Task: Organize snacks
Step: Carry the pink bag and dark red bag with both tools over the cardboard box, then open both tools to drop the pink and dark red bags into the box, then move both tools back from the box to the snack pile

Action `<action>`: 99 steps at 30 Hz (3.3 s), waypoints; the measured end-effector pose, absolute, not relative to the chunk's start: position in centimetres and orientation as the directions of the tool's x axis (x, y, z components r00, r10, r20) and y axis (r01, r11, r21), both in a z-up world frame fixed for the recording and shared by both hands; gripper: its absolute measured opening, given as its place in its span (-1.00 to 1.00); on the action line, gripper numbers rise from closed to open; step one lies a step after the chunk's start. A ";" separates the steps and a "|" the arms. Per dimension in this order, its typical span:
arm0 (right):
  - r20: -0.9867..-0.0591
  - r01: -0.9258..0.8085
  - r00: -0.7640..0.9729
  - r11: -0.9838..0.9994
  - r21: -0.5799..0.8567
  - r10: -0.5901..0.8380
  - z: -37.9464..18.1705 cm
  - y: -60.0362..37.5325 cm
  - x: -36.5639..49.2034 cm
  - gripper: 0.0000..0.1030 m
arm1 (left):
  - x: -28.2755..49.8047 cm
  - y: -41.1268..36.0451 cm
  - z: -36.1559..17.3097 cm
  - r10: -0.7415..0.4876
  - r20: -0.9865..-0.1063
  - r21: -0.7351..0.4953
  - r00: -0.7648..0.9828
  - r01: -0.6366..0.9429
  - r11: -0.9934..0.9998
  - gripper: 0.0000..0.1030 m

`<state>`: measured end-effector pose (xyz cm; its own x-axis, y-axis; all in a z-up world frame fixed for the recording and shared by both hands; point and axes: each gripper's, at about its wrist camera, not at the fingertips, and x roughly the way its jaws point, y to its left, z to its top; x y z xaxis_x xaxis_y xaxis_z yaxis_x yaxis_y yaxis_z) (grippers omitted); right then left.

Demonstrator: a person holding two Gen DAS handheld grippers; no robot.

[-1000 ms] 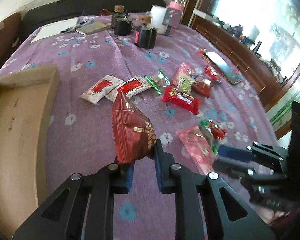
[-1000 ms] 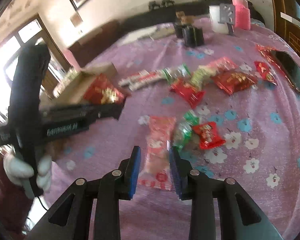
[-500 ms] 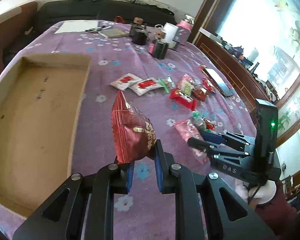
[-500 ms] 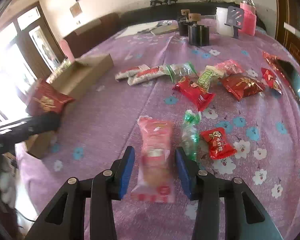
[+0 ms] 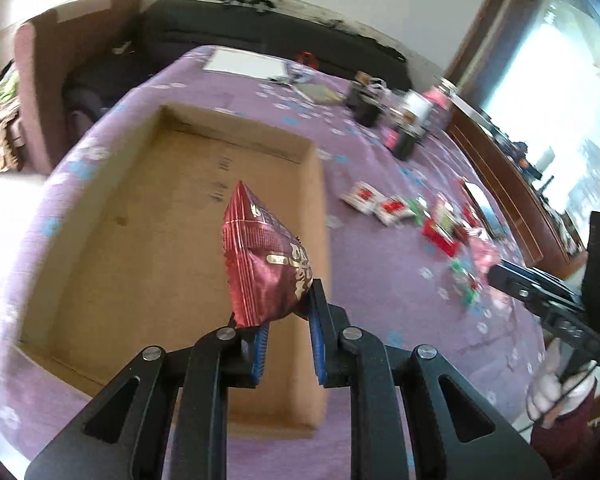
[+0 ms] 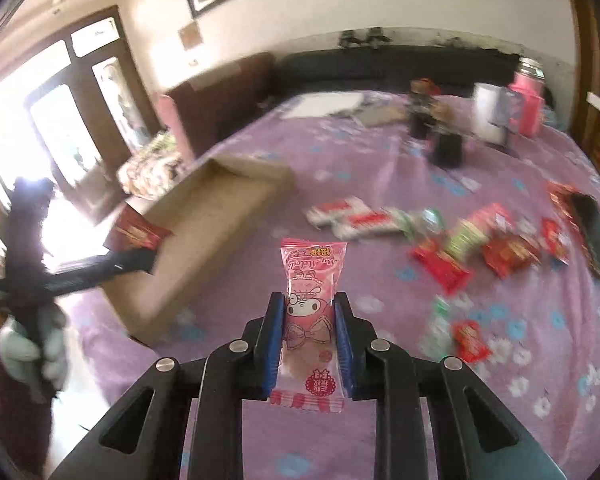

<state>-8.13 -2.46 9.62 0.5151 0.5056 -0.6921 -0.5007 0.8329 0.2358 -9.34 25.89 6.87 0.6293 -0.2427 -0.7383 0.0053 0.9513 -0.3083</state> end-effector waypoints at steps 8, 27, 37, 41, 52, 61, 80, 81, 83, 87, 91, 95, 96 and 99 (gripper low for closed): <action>-0.671 -0.576 0.424 0.753 0.319 0.608 10.7 6.5 -4.6 -0.53 | -4.7 31.3 5.6 -0.227 -0.771 -0.347 0.595 -0.094 0.933 -0.70; -0.762 -0.429 0.406 0.842 0.328 0.504 4.4 13.6 7.2 -0.47 | 6.4 30.1 1.6 -0.264 -0.804 -0.353 0.533 -0.071 0.933 -0.63; -0.716 -0.410 0.468 0.845 0.343 0.518 5.8 11.0 6.3 -0.30 | 3.9 32.7 1.5 -0.230 -0.798 -0.392 0.557 -0.189 0.900 -0.21; -0.695 -0.407 0.498 0.847 0.341 0.519 6.8 9.2 4.8 -0.23 | 2.2 33.4 1.4 -0.223 -0.793 -0.422 0.567 -0.246 0.873 -0.21; -0.659 -0.381 0.513 0.834 0.400 0.550 7.7 4.4 1.3 -0.22 | -1.3 31.9 1.6 -0.145 -0.801 -0.370 0.580 -0.291 0.882 0.10; -0.642 -0.375 0.542 0.839 0.393 0.543 8.0 1.1 -1.3 -0.15 | -3.3 32.9 3.1 -0.166 -0.756 -0.441 0.633 -0.305 0.844 0.16; -0.658 -0.194 0.645 0.916 0.350 0.388 5.9 -11.8 -3.5 0.01 | -7.1 22.2 8.9 -0.233 -0.732 -0.360 0.640 -0.073 0.930 0.35; -0.661 -0.184 0.643 0.916 0.356 0.386 5.7 -12.5 -3.4 0.01 | -6.9 21.8 8.7 -0.241 -0.737 -0.364 0.632 -0.072 0.929 0.35; -0.668 -0.165 0.636 0.914 0.371 0.386 5.2 -13.7 -2.8 0.01 | -6.4 21.1 8.2 -0.253 -0.744 -0.370 0.618 -0.067 0.926 0.35; -0.672 -0.139 0.627 0.905 0.402 0.394 4.5 -15.1 -1.2 0.01 | -5.7 19.9 7.7 -0.267 -0.751 -0.373 0.603 -0.055 0.926 0.34; -0.669 -0.154 0.616 0.896 0.416 0.416 4.4 -14.7 1.1 0.02 | -4.6 18.6 7.3 -0.265 -0.764 -0.349 0.589 -0.031 0.937 0.34; -0.694 -0.230 0.563 0.892 0.390 0.449 4.6 -11.7 4.3 0.02 | -3.6 17.6 7.1 -0.267 -0.772 -0.341 0.577 -0.021 0.940 0.34; -0.710 -0.239 0.552 0.899 0.367 0.437 4.6 -10.7 5.2 0.02 | -3.3 17.4 7.1 -0.268 -0.773 -0.339 0.575 -0.019 0.940 0.34; -0.752 -0.239 0.527 0.918 0.316 0.396 3.8 -8.7 7.2 0.02 | -2.8 16.7 7.0 -0.272 -0.774 -0.336 0.571 -0.007 0.942 0.34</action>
<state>7.15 -8.71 3.79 0.5271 0.3961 -0.7518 -0.2394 0.9181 0.3159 -2.81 16.71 6.99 0.5713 -0.2721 -0.7743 -0.0073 0.9417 -0.3364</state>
